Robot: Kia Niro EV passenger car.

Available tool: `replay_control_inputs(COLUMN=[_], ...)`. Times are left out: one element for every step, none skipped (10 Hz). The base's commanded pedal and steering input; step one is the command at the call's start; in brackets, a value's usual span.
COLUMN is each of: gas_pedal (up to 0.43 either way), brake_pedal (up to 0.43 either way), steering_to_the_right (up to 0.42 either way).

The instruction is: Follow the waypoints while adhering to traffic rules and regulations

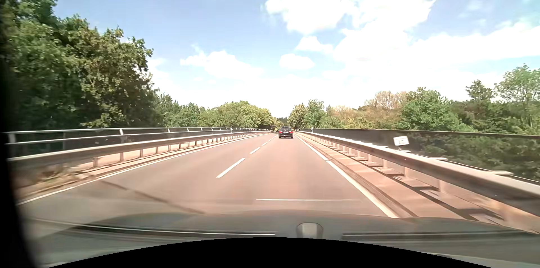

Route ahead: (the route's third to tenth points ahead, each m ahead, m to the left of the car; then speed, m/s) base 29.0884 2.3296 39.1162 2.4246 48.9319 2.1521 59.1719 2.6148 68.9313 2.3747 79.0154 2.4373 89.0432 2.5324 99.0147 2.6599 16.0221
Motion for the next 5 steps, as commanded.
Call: replay_control_inputs(gas_pedal=[0.169, 0.169, 0.169, 0.157, 0.157], brake_pedal=[0.006, 0.006, 0.006, 0.006, 0.006], steering_to_the_right=[0.003, 0.003, 0.003, 0.003, 0.003])
